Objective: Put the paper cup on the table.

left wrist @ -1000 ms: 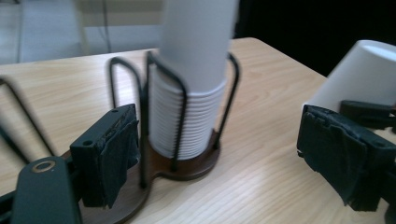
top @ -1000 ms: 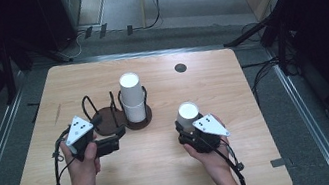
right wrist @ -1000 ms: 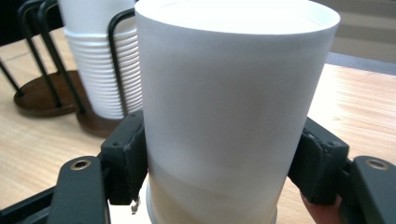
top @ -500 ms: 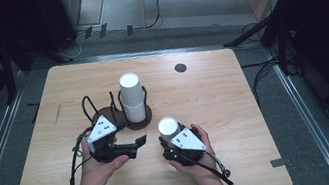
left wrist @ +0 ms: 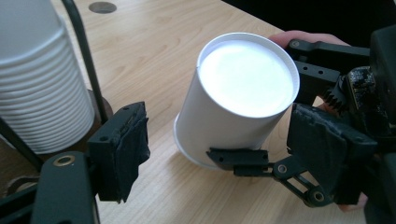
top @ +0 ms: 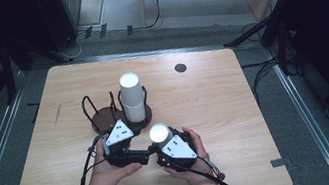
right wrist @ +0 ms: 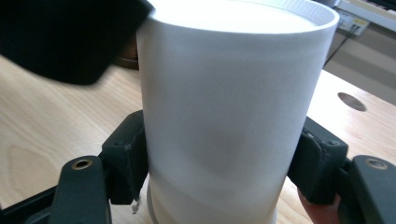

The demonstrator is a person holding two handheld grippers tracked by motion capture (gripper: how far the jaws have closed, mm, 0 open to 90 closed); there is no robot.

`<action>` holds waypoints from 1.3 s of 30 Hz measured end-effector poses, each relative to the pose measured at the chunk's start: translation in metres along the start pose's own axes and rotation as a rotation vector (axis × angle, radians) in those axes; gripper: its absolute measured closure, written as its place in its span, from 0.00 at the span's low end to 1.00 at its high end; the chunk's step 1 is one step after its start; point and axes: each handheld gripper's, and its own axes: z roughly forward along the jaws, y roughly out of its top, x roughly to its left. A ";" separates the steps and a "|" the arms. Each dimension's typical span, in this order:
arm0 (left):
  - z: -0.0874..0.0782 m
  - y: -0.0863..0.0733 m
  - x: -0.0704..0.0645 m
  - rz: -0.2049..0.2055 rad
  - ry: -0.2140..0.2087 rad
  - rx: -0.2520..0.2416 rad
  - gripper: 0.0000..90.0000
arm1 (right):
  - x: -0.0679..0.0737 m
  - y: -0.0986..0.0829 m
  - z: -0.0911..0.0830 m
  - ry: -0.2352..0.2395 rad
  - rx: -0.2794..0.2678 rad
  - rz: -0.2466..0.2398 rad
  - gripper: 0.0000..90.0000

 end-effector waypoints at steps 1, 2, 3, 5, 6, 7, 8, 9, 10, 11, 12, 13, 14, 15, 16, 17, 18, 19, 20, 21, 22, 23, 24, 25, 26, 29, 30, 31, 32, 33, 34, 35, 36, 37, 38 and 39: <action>0.001 0.000 -0.001 0.006 -0.005 0.003 0.24 | 0.001 0.000 0.000 0.009 0.001 -0.001 0.33; 0.001 0.000 -0.003 0.016 -0.008 0.004 0.25 | 0.001 0.000 0.000 0.015 -0.001 -0.008 0.33; 0.001 0.000 -0.003 0.020 -0.009 0.004 0.26 | 0.003 0.000 0.000 0.023 -0.004 -0.013 0.33; 0.001 0.000 -0.005 0.028 -0.013 0.005 0.28 | 0.004 0.000 0.000 0.034 -0.004 -0.015 0.33; 0.001 0.000 -0.006 0.030 -0.006 0.002 0.28 | 0.005 0.000 0.000 0.038 -0.006 -0.012 0.33; 0.002 0.000 -0.006 0.028 0.001 0.002 0.28 | 0.007 0.000 0.001 0.054 -0.009 -0.014 0.33; 0.002 0.000 -0.006 0.028 0.001 0.002 0.29 | 0.008 0.000 0.001 0.058 -0.014 -0.019 0.33; 0.002 0.000 -0.006 0.027 -0.002 0.001 0.29 | 0.008 0.000 0.001 0.058 -0.014 -0.019 0.33; 0.001 0.000 -0.007 0.030 -0.007 -0.003 0.31 | 0.009 0.000 0.001 0.064 -0.016 -0.024 0.33; 0.001 -0.001 -0.007 0.032 -0.010 -0.003 0.36 | 0.009 0.001 0.001 0.072 -0.020 -0.029 0.33; 0.001 -0.001 -0.008 0.041 -0.008 -0.003 0.37 | 0.010 0.000 0.001 0.075 -0.021 -0.032 0.33; 0.001 -0.001 -0.008 0.041 -0.008 -0.003 0.37 | 0.010 0.000 0.001 0.075 -0.021 -0.032 0.33; 0.001 -0.001 -0.009 0.055 0.003 0.002 0.38 | 0.010 0.000 0.002 0.082 -0.024 -0.036 0.33; 0.001 -0.001 -0.009 0.055 0.003 0.002 0.38 | 0.010 0.000 0.002 0.082 -0.024 -0.036 0.33; 0.002 -0.001 -0.010 0.065 0.017 0.005 0.38 | 0.010 0.000 0.003 0.089 -0.021 -0.032 0.32; 0.002 -0.001 -0.010 0.065 0.017 0.005 0.38 | 0.010 0.000 0.003 0.089 -0.021 -0.032 0.32; 0.002 -0.001 -0.011 0.073 0.025 0.008 0.38 | 0.009 -0.001 0.003 0.087 -0.020 -0.043 0.32; 0.002 -0.001 -0.012 0.078 0.028 0.006 0.38 | 0.009 -0.001 0.003 0.086 -0.021 -0.047 0.33; 0.002 -0.001 -0.012 0.078 0.028 0.006 0.39 | 0.009 -0.001 0.002 0.086 -0.019 -0.046 0.32; 0.001 -0.001 -0.013 0.085 0.030 0.007 0.39 | 0.009 -0.001 0.002 0.086 -0.019 -0.046 0.32; 0.001 -0.001 -0.014 0.093 0.033 0.002 0.39 | 0.009 -0.001 0.002 0.086 -0.024 -0.048 0.32; 0.001 -0.001 -0.014 0.093 0.033 0.002 0.39 | 0.009 -0.001 0.002 0.086 -0.024 -0.048 0.32; 0.000 -0.001 -0.014 0.096 0.035 -0.002 0.40 | 0.009 -0.001 0.002 0.084 -0.030 -0.049 0.30; 0.000 -0.001 -0.014 0.096 0.035 -0.002 0.40 | 0.009 -0.001 0.002 0.084 -0.030 -0.049 0.30; 0.000 -0.001 -0.014 0.099 0.034 -0.001 0.40 | 0.009 -0.001 0.002 0.090 -0.030 -0.036 0.28; 0.000 -0.001 -0.014 0.094 0.029 -0.004 0.41 | 0.009 -0.001 0.003 0.097 -0.017 -0.001 0.26; 0.000 -0.001 -0.013 0.091 0.028 -0.005 0.41 | 0.009 -0.001 0.003 0.097 -0.017 -0.001 0.26; -0.001 -0.001 -0.012 0.086 0.029 -0.009 0.41 | 0.009 -0.002 0.003 0.098 -0.019 -0.003 0.23; -0.003 0.000 -0.010 0.073 0.025 -0.021 0.41 | 0.008 -0.002 0.004 0.090 -0.007 0.003 0.21; -0.003 0.000 -0.010 0.073 0.025 -0.021 0.41 | 0.008 -0.002 0.004 0.090 -0.007 0.003 0.21; -0.004 0.000 -0.009 0.062 0.019 -0.027 0.41 | 0.008 -0.003 0.004 0.089 -0.002 0.008 0.19; -0.006 0.000 -0.008 0.057 0.018 -0.028 0.41 | 0.007 -0.004 0.005 0.092 0.002 0.014 0.19; -0.007 0.000 -0.006 0.055 0.018 -0.026 0.41 | 0.007 -0.006 0.006 0.098 0.007 0.015 0.18; -0.007 0.000 -0.006 0.052 0.016 -0.027 0.41 | 0.007 -0.007 0.006 0.100 0.006 0.006 0.19; -0.008 0.000 -0.005 0.046 0.016 -0.028 0.41 | 0.008 -0.007 0.006 0.096 0.007 0.003 0.20; -0.008 0.000 -0.005 0.046 0.016 -0.028 0.41 | 0.008 -0.007 0.006 0.096 0.007 0.003 0.20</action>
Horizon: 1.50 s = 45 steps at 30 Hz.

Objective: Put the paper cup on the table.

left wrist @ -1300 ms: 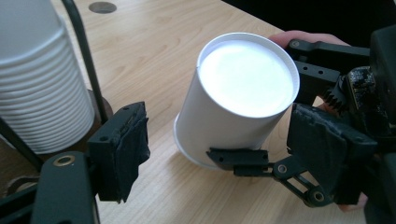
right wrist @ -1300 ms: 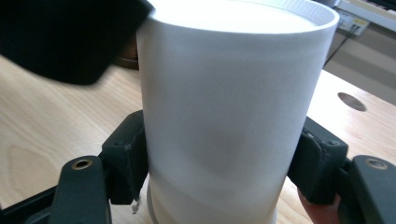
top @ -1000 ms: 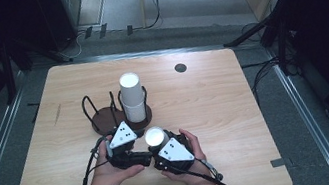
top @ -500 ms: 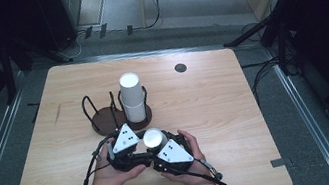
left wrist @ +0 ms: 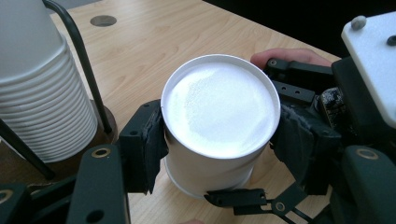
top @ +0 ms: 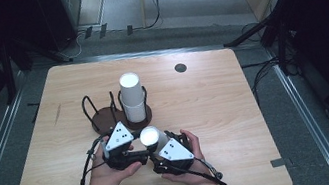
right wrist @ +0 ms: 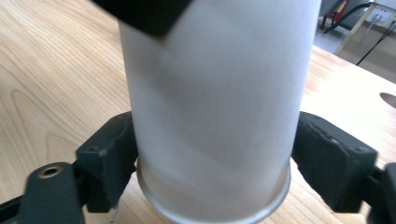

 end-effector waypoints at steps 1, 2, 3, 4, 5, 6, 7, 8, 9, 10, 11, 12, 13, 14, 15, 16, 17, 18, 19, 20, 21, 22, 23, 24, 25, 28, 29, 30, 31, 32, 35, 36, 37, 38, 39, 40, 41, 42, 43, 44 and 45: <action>0.000 0.000 0.001 -0.004 -0.002 0.000 0.41 | 0.000 0.000 0.000 -0.001 0.001 0.001 0.20; 0.000 0.000 0.001 -0.003 -0.002 0.000 0.41 | 0.000 0.000 0.000 -0.001 -0.001 0.000 0.21; 0.000 0.000 0.001 0.001 -0.002 0.006 0.41 | 0.000 0.000 0.000 -0.004 -0.002 -0.004 0.22; 0.000 0.000 0.001 -0.001 -0.003 0.011 0.41 | 0.000 0.000 0.000 -0.010 -0.006 -0.027 0.24; 0.000 0.000 0.001 -0.006 -0.002 0.015 0.40 | 0.001 -0.001 0.000 -0.011 -0.008 -0.043 0.26; 0.001 0.000 0.002 -0.010 -0.003 0.022 0.40 | 0.002 -0.002 -0.001 -0.016 -0.015 -0.066 0.30; 0.001 0.000 0.002 -0.010 -0.003 0.022 0.40 | 0.002 -0.002 -0.001 -0.016 -0.015 -0.066 0.30; 0.001 0.001 0.002 -0.008 -0.002 0.032 0.40 | 0.003 -0.002 -0.001 -0.021 -0.009 -0.072 0.30; 0.001 0.001 0.002 -0.008 -0.002 0.032 0.39 | 0.004 -0.002 -0.001 -0.022 -0.008 -0.074 0.31; 0.001 0.001 0.002 -0.006 -0.002 0.037 0.39 | 0.004 -0.003 -0.001 -0.029 -0.007 -0.080 0.32; 0.001 0.001 0.002 -0.010 -0.003 0.045 0.39 | 0.004 -0.003 -0.001 -0.036 -0.009 -0.093 0.32; 0.001 0.001 0.002 -0.010 -0.003 0.045 0.39 | 0.004 -0.004 -0.001 -0.037 -0.010 -0.098 0.33; 0.001 0.002 0.002 -0.018 -0.009 0.052 0.39 | 0.004 -0.004 -0.001 -0.037 -0.010 -0.098 0.33; 0.002 0.002 0.003 -0.023 -0.010 0.056 0.39 | 0.004 -0.004 -0.002 -0.042 -0.008 -0.108 0.33; 0.002 0.002 0.003 -0.023 -0.009 0.059 0.39 | 0.004 -0.004 -0.002 -0.047 -0.006 -0.118 0.33; 0.003 0.002 0.002 -0.023 -0.006 0.063 0.39 | 0.005 -0.004 -0.002 -0.053 -0.005 -0.123 0.33; 0.004 0.002 0.002 -0.022 -0.005 0.072 0.38 | 0.005 -0.003 -0.002 -0.057 -0.007 -0.131 0.33; 0.005 0.002 0.002 -0.023 -0.001 0.083 0.36 | 0.006 -0.003 -0.002 -0.058 -0.007 -0.136 0.33; 0.006 0.002 0.001 -0.020 0.000 0.092 0.34 | 0.007 -0.003 -0.002 -0.067 -0.006 -0.157 0.33; 0.009 0.001 0.000 -0.019 0.000 0.114 0.33 | 0.007 -0.003 -0.002 -0.066 -0.007 -0.167 0.33; 0.009 0.001 0.000 -0.019 0.000 0.114 0.32 | 0.007 -0.003 -0.002 -0.066 -0.007 -0.167 0.33; 0.011 0.001 -0.001 -0.010 0.002 0.129 0.32 | 0.009 -0.004 -0.002 -0.073 -0.007 -0.183 0.33; 0.012 0.001 -0.001 -0.010 0.001 0.139 0.31 | 0.009 -0.004 -0.002 -0.072 -0.006 -0.194 0.32; 0.013 0.000 -0.001 -0.015 0.001 0.142 0.31 | 0.010 -0.004 -0.002 -0.068 -0.005 -0.200 0.32; 0.013 0.000 -0.001 -0.015 0.001 0.142 0.31 | 0.011 -0.004 -0.002 -0.066 -0.006 -0.211 0.32; 0.013 0.000 0.001 -0.030 -0.009 0.157 0.32 | 0.013 -0.004 -0.002 -0.063 -0.007 -0.233 0.32; 0.013 0.000 0.002 -0.038 -0.014 0.161 0.31 | 0.014 -0.004 -0.002 -0.060 -0.009 -0.244 0.32; 0.013 0.000 0.003 -0.043 -0.018 0.160 0.31 | 0.015 -0.003 -0.003 -0.059 -0.009 -0.258 0.32; 0.014 0.000 0.003 -0.049 -0.023 0.165 0.31 | 0.015 -0.003 -0.003 -0.059 -0.010 -0.262 0.32; 0.014 0.000 0.003 -0.050 -0.023 0.169 0.30 | 0.015 -0.003 -0.003 -0.058 -0.010 -0.267 0.32; 0.014 -0.001 0.003 -0.049 -0.024 0.181 0.31 | 0.016 -0.004 -0.003 -0.061 -0.008 -0.283 0.32; 0.014 -0.001 0.004 -0.054 -0.030 0.184 0.31 | 0.016 -0.004 -0.003 -0.061 -0.005 -0.284 0.32; 0.014 -0.001 0.006 -0.063 -0.033 0.185 0.31 | 0.017 -0.005 -0.003 -0.059 -0.005 -0.288 0.31; 0.014 -0.001 0.007 -0.066 -0.036 0.184 0.32 | 0.016 -0.005 -0.003 -0.058 -0.006 -0.292 0.30; 0.013 -0.001 0.007 -0.074 -0.027 0.174 0.33 | 0.016 -0.005 -0.002 -0.061 -0.006 -0.294 0.29; 0.013 -0.001 0.008 -0.078 -0.023 0.163 0.34 | 0.016 -0.005 -0.002 -0.068 -0.006 -0.296 0.27; 0.012 -0.001 0.009 -0.084 -0.027 0.155 0.35 | 0.015 -0.004 -0.002 -0.072 -0.005 -0.287 0.25; 0.012 -0.001 0.009 -0.087 -0.030 0.148 0.35 | 0.014 -0.004 -0.002 -0.072 -0.006 -0.287 0.24; 0.012 -0.001 0.009 -0.080 -0.021 0.142 0.36 | 0.014 -0.003 -0.002 -0.070 -0.005 -0.279 0.22; 0.011 -0.002 0.009 -0.075 -0.015 0.137 0.36 | 0.013 -0.002 -0.003 -0.070 -0.007 -0.280 0.22; 0.011 -0.002 0.009 -0.075 -0.015 0.137 0.37 | 0.013 -0.001 -0.004 -0.073 -0.010 -0.275 0.20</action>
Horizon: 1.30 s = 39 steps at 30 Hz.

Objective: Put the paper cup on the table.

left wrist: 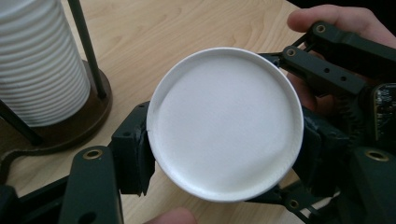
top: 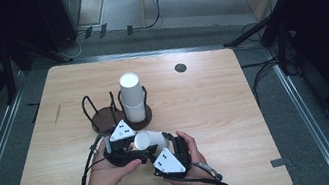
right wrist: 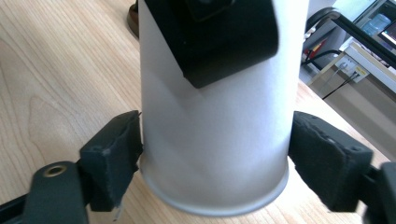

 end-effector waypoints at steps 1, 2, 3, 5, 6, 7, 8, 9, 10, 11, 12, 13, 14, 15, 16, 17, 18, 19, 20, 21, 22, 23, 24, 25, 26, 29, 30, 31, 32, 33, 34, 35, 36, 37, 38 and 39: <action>0.000 0.000 0.001 0.001 0.000 -0.010 0.37 | 0.000 0.000 0.000 0.000 0.000 0.000 0.20; -0.001 -0.001 0.002 0.001 0.008 -0.032 0.37 | -0.001 0.001 -0.002 0.003 -0.004 0.005 0.15; -0.001 -0.001 0.002 0.001 0.008 -0.032 0.37 | -0.002 0.001 -0.002 -0.003 -0.004 0.006 0.15; -0.002 -0.002 0.002 -0.008 0.009 -0.055 0.37 | -0.004 0.002 -0.004 -0.012 -0.007 0.024 0.15; -0.002 -0.003 0.003 -0.009 0.012 -0.065 0.37 | -0.004 0.002 -0.004 -0.012 -0.007 0.024 0.15; -0.002 -0.003 0.003 -0.012 0.016 -0.073 0.37 | -0.005 0.002 -0.005 -0.017 -0.009 0.030 0.15; -0.001 -0.004 0.004 -0.012 0.019 -0.078 0.37 | -0.006 0.002 -0.007 -0.023 -0.014 0.035 0.15; -0.001 -0.004 0.004 -0.009 0.024 -0.087 0.37 | -0.008 0.003 -0.011 -0.025 -0.016 0.048 0.15; -0.001 -0.004 0.004 -0.009 0.024 -0.087 0.37 | -0.008 0.003 -0.011 -0.025 -0.016 0.048 0.15; -0.001 -0.005 0.004 -0.007 0.023 -0.093 0.37 | -0.009 0.003 -0.012 -0.027 -0.019 0.050 0.15; -0.002 -0.005 0.004 -0.007 0.016 -0.098 0.37 | -0.012 0.003 -0.016 -0.030 -0.028 0.070 0.15; -0.003 -0.007 0.005 0.002 0.009 -0.098 0.37 | -0.012 0.004 -0.017 -0.032 -0.033 0.082 0.14; -0.003 -0.007 0.005 0.002 0.009 -0.098 0.37 | -0.014 0.004 -0.019 -0.035 -0.039 0.105 0.14; -0.003 -0.008 0.005 0.000 0.011 -0.100 0.37 | -0.014 0.004 -0.020 -0.032 -0.041 0.125 0.13; -0.004 -0.009 0.006 -0.011 0.016 -0.117 0.37 | -0.015 0.003 -0.021 -0.035 -0.039 0.151 0.12; -0.004 -0.009 0.006 -0.011 0.016 -0.117 0.37 | -0.015 0.003 -0.021 -0.035 -0.039 0.151 0.12; -0.005 -0.010 0.007 -0.020 0.017 -0.125 0.37 | -0.015 0.003 -0.022 -0.042 -0.032 0.169 0.12; -0.006 -0.011 0.009 -0.022 0.017 -0.132 0.37 | -0.018 0.002 -0.024 -0.062 -0.030 0.209 0.11; -0.007 -0.011 0.009 -0.028 0.019 -0.141 0.37 | -0.018 0.002 -0.024 -0.062 -0.030 0.209 0.11; -0.008 -0.013 0.010 -0.033 0.017 -0.152 0.37 | -0.019 0.001 -0.025 -0.065 -0.029 0.224 0.11; -0.010 -0.014 0.011 -0.044 0.017 -0.164 0.37 | -0.020 0.000 -0.027 -0.071 -0.026 0.240 0.10; -0.013 -0.016 0.013 -0.053 0.024 -0.180 0.37 | -0.022 -0.001 -0.029 -0.072 -0.025 0.272 0.09; -0.013 -0.016 0.013 -0.053 0.024 -0.180 0.37 | -0.022 -0.001 -0.029 -0.072 -0.025 0.272 0.09; -0.014 -0.018 0.013 -0.053 0.029 -0.191 0.37 | -0.022 -0.001 -0.031 -0.075 -0.023 0.288 0.09; -0.015 -0.018 0.014 -0.057 0.030 -0.199 0.37 | -0.022 -0.001 -0.032 -0.074 -0.018 0.303 0.08; -0.022 -0.019 0.015 -0.057 0.043 -0.255 0.36 | -0.024 0.001 -0.034 -0.067 -0.010 0.381 0.06; -0.022 -0.019 0.015 -0.057 0.043 -0.255 0.36 | -0.025 0.002 -0.034 -0.076 -0.006 0.394 0.06; -0.024 -0.019 0.015 -0.054 0.055 -0.270 0.36 | -0.025 0.002 -0.034 -0.076 -0.006 0.394 0.06; -0.025 -0.018 0.016 -0.054 0.071 -0.283 0.36 | -0.026 0.002 -0.034 -0.079 -0.006 0.407 0.06; -0.026 -0.018 0.018 -0.060 0.079 -0.300 0.36 | -0.027 0.003 -0.034 -0.079 -0.010 0.418 0.06; -0.028 -0.018 0.020 -0.075 0.071 -0.333 0.36 | -0.028 0.003 -0.033 -0.077 -0.016 0.437 0.06; -0.028 -0.018 0.020 -0.075 0.071 -0.333 0.36 | -0.028 0.003 -0.033 -0.077 -0.016 0.437 0.06; -0.028 -0.018 0.021 -0.072 0.069 -0.347 0.36 | -0.030 0.003 -0.033 -0.074 -0.018 0.453 0.06; -0.028 -0.018 0.021 -0.077 0.061 -0.362 0.36 | -0.031 0.003 -0.033 -0.075 -0.017 0.467 0.06; -0.028 -0.019 0.021 -0.072 0.055 -0.384 0.36 | -0.032 0.003 -0.032 -0.084 -0.014 0.493 0.06; -0.028 -0.019 0.022 -0.074 0.050 -0.397 0.36 | -0.033 0.003 -0.032 -0.085 -0.016 0.501 0.07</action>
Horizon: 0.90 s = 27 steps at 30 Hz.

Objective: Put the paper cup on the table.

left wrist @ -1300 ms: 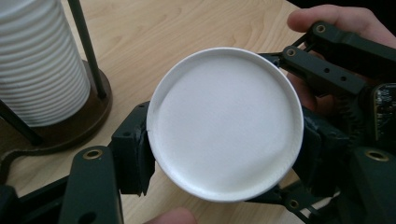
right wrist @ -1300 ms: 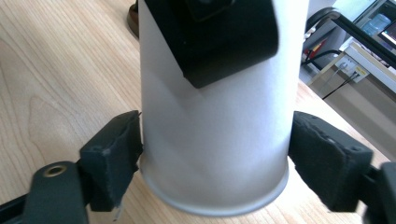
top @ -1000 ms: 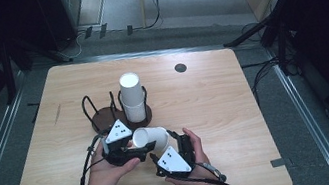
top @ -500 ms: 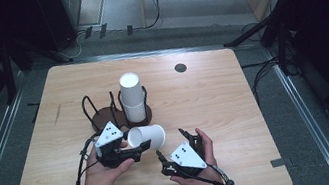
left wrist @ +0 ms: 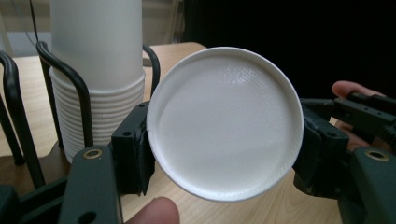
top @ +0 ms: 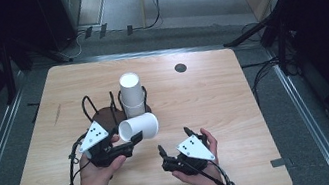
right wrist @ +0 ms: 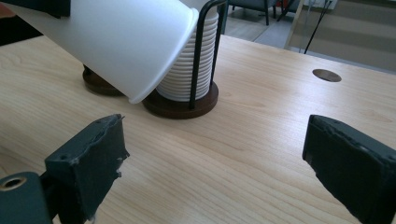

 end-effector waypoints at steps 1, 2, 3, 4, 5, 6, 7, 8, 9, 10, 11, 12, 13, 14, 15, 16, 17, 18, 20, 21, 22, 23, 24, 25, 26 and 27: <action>0.000 0.000 0.000 -0.002 0.001 -0.016 0.36 | 0.000 0.001 0.000 0.002 -0.002 0.012 0.07; 0.000 0.000 0.000 -0.002 0.001 -0.016 0.36 | 0.000 0.001 0.000 0.002 -0.002 0.012 0.07; 0.001 0.000 0.001 -0.001 0.003 -0.044 0.36 | -0.001 0.002 -0.001 0.011 -0.004 0.036 0.08; 0.001 0.000 0.001 -0.001 0.003 -0.044 0.36 | -0.001 0.002 -0.001 0.011 -0.004 0.036 0.08; 0.001 -0.001 0.001 0.004 0.005 -0.074 0.36 | -0.001 0.003 -0.002 0.013 -0.010 0.054 0.09; 0.000 -0.001 0.001 0.003 0.009 -0.087 0.36 | -0.001 0.003 -0.002 0.013 -0.011 0.063 0.10; 0.000 -0.001 0.002 0.002 0.007 -0.099 0.36 | -0.002 0.003 -0.002 0.007 -0.013 0.075 0.12; 0.000 -0.001 0.002 0.002 0.007 -0.099 0.36 | -0.002 0.003 -0.002 0.007 -0.013 0.075 0.12; 0.000 -0.002 0.002 0.001 0.009 -0.120 0.36 | -0.002 0.003 -0.003 0.001 -0.012 0.086 0.14; 0.000 -0.002 0.002 0.009 0.018 -0.131 0.36 | -0.001 0.004 -0.003 -0.001 -0.012 0.105 0.14; 0.000 -0.003 0.002 0.013 0.023 -0.143 0.36 | -0.001 0.005 -0.002 0.001 -0.012 0.111 0.14; 0.000 -0.003 0.003 0.020 0.026 -0.156 0.36 | -0.001 0.008 -0.002 0.009 -0.011 0.145 0.16; 0.000 -0.004 0.003 0.018 0.022 -0.170 0.36 | -0.001 0.008 -0.002 0.009 -0.011 0.145 0.16; 0.000 -0.004 0.004 0.015 0.019 -0.180 0.36 | 0.000 0.013 -0.004 0.025 -0.027 0.208 0.20; 0.000 -0.004 0.004 0.015 0.016 -0.192 0.36 | 0.000 0.013 -0.004 0.025 -0.027 0.208 0.20; 0.000 -0.005 0.004 0.012 0.013 -0.202 0.36 | 0.001 0.016 -0.005 0.039 -0.038 0.240 0.20; 0.000 -0.006 0.005 0.012 0.013 -0.209 0.37 | 0.003 0.018 -0.005 0.051 -0.045 0.273 0.21; 0.000 -0.006 0.006 0.018 0.016 -0.211 0.37 | 0.004 0.019 -0.005 0.058 -0.048 0.288 0.21; 0.001 -0.008 0.006 0.015 0.013 -0.222 0.37 | 0.009 0.021 -0.004 0.066 -0.045 0.317 0.19; 0.002 -0.009 0.007 0.017 0.014 -0.226 0.37 | 0.011 0.022 -0.002 0.070 -0.043 0.334 0.17; 0.003 -0.009 0.007 0.021 0.014 -0.226 0.37 | 0.012 0.022 -0.002 0.079 -0.036 0.346 0.14; 0.004 -0.010 0.007 0.031 0.014 -0.227 0.37 | 0.014 0.025 -0.001 0.081 -0.037 0.367 0.08; 0.004 -0.010 0.006 0.028 0.010 -0.232 0.37 | 0.014 0.026 -0.001 0.085 -0.038 0.396 0.06; 0.004 -0.010 0.006 0.028 0.010 -0.232 0.37 | 0.013 0.028 -0.002 0.090 -0.042 0.426 0.04; 0.005 -0.010 0.006 0.033 0.007 -0.231 0.37 | 0.013 0.028 -0.002 0.090 -0.042 0.426 0.04; 0.006 -0.011 0.006 0.035 0.003 -0.231 0.37 | 0.013 0.029 -0.002 0.094 -0.048 0.444 0.04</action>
